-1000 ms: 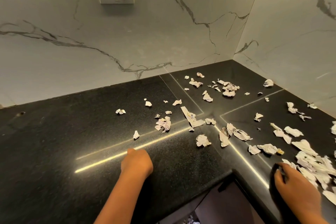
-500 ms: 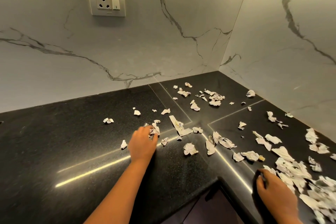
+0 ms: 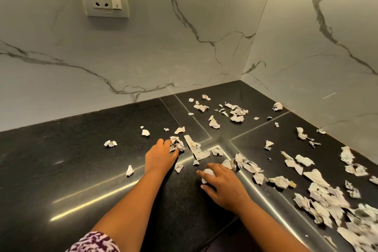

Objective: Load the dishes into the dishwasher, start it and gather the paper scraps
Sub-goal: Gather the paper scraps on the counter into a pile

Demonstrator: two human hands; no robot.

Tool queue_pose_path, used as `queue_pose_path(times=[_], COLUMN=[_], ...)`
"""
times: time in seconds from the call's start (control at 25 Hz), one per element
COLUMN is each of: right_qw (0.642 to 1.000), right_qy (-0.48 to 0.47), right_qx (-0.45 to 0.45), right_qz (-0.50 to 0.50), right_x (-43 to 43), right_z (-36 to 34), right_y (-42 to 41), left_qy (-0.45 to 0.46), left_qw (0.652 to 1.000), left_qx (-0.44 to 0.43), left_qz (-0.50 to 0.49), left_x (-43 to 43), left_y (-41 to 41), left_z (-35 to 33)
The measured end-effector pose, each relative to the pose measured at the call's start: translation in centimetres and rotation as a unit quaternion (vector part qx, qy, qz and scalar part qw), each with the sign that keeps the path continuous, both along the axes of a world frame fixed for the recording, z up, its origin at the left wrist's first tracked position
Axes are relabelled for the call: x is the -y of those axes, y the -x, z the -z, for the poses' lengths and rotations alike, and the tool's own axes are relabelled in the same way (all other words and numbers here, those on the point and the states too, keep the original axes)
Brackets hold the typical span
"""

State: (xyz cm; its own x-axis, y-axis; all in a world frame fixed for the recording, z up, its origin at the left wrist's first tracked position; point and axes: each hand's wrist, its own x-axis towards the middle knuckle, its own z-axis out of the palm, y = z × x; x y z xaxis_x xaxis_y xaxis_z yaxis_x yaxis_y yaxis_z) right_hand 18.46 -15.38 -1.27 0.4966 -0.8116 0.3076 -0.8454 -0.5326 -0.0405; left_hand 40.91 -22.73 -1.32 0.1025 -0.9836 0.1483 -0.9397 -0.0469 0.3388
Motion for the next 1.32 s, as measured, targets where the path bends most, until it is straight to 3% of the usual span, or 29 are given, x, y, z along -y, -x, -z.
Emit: queue_pose_path(times=[0.08,0.16,0.24,0.44,0.64,0.76,0.88,1.08,1.2,1.24,1.32], right_qw=[0.998,0.976,0.959,0.99,0.996,0.999,0.989,0.997,0.995,0.995,0.994], right_qy=[0.014,0.001,0.021,0.093,0.033,0.021,0.022,0.012,0.006,0.003,-0.004], right_qx=[0.009,0.094,0.077,0.049,0.042,0.037,0.1,0.05,0.08,0.088,0.094], right_qz=[0.059,0.194,0.272,0.095,-0.076,-0.014,0.11,0.061,0.058,0.056,0.055], right_x=[1.8,3.3,3.6,3.8,4.3,6.1,7.6,8.6,8.9,8.9,8.9], right_z=[0.7,1.7,2.3,2.4,1.8,1.7,1.8,1.8,2.0,2.0,2.1], right_y=[1.2,2.7,3.6,2.2,-7.3,-8.0,-3.5,-4.0,-3.7,-3.6,-3.8], left_qy=[0.022,0.078,0.119,0.09,0.052,0.063,0.055,0.091,0.206,0.189,0.039], left_qw=[1.0,0.997,0.993,0.995,0.998,0.992,0.991,0.983,0.971,0.969,0.969], left_qx=[-0.012,-0.017,0.012,0.034,-0.031,-0.095,-0.11,-0.154,-0.073,-0.047,-0.068], left_qz=[0.009,0.0,-0.012,-0.013,-0.035,-0.054,-0.044,-0.027,-0.096,-0.149,-0.233], left_x=[0.4,0.5,0.5,1.1,2.1,2.3,1.9,1.5,-0.9,-1.8,-2.9], left_y=[0.2,0.1,0.7,-0.1,-0.5,-1.3,-0.5,-1.2,-0.6,-0.3,-0.2], left_z=[0.2,0.4,0.4,1.0,0.6,0.7,0.8,0.1,0.0,0.0,-0.5])
